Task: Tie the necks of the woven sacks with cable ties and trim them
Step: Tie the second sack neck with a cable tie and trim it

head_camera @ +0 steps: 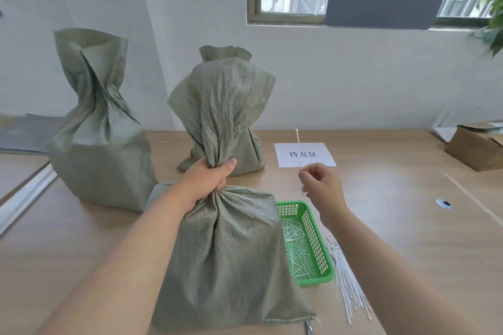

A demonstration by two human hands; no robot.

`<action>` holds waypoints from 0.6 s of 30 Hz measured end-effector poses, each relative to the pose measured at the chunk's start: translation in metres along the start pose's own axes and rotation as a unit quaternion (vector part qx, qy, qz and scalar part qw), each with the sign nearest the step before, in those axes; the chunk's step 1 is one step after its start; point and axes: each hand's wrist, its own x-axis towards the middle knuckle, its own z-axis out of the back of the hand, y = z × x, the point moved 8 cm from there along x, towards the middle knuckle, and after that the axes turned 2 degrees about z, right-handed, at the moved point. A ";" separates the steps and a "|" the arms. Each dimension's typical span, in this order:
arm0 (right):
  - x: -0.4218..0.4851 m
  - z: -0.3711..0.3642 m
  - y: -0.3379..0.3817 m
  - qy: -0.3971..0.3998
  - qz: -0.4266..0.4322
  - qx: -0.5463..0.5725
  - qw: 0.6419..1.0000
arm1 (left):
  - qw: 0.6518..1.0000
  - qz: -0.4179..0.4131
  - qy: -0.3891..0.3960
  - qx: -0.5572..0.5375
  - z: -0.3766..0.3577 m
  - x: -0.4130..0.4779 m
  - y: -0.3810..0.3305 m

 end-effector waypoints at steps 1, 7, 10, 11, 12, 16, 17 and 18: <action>-0.001 -0.008 0.011 0.000 0.005 0.018 1.000 | 1.000 0.002 0.001 -0.003 0.001 0.001 0.002; -0.011 -0.061 0.061 0.020 0.016 0.119 0.993 | 0.998 -0.020 -0.008 -0.055 0.007 -0.008 0.002; -0.020 -0.088 0.069 0.035 0.013 0.147 0.988 | 0.993 -0.031 -0.042 -0.104 0.015 -0.009 0.003; -0.022 -0.096 0.069 0.042 0.008 0.156 0.987 | 0.992 -0.039 -0.047 -0.114 0.017 -0.010 0.002; -0.025 -0.103 0.070 0.047 0.003 0.162 0.986 | 0.991 -0.049 -0.046 -0.117 0.018 -0.011 0.001; -0.032 -0.126 0.070 0.062 -0.020 0.188 0.980 | 0.990 -0.086 -0.055 -0.098 0.020 -0.016 -0.003; -0.033 -0.131 0.070 0.071 -0.026 0.194 0.978 | 0.990 -0.087 -0.066 -0.087 0.022 -0.015 -0.002; -0.035 -0.137 0.071 0.089 -0.030 0.199 0.975 | 0.991 -0.082 -0.079 -0.073 0.023 -0.014 0.001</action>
